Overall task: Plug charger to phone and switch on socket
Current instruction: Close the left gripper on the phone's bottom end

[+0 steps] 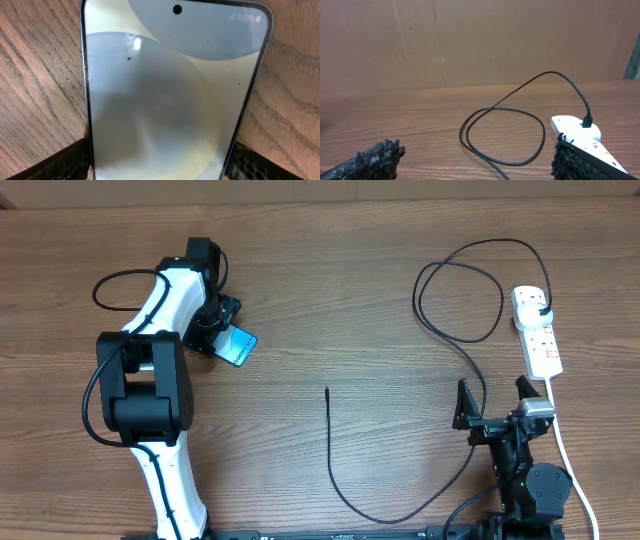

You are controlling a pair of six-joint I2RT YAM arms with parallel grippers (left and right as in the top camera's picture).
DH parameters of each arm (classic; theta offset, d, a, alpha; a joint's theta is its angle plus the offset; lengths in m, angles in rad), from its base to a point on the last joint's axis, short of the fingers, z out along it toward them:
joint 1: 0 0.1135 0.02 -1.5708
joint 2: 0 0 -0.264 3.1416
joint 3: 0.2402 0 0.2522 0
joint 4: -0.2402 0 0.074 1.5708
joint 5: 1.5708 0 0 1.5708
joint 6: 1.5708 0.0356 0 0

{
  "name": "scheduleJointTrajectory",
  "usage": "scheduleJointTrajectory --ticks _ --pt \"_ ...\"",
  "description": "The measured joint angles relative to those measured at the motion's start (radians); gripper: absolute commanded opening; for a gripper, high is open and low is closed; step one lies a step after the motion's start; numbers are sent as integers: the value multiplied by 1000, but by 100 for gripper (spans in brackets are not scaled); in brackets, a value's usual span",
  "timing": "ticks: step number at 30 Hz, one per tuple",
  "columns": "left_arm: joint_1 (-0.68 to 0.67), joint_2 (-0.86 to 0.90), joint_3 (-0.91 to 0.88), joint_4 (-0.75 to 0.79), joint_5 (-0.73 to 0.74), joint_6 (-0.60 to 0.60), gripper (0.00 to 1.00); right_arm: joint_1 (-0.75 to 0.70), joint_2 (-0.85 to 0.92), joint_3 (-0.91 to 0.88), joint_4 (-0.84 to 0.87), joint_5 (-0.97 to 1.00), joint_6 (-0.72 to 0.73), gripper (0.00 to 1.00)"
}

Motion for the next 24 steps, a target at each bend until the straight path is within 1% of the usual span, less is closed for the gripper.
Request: scheduleJointTrajectory --ticks 24 --pt "0 0 0 0 0 4 82 0 0 0 0 0 0 100"
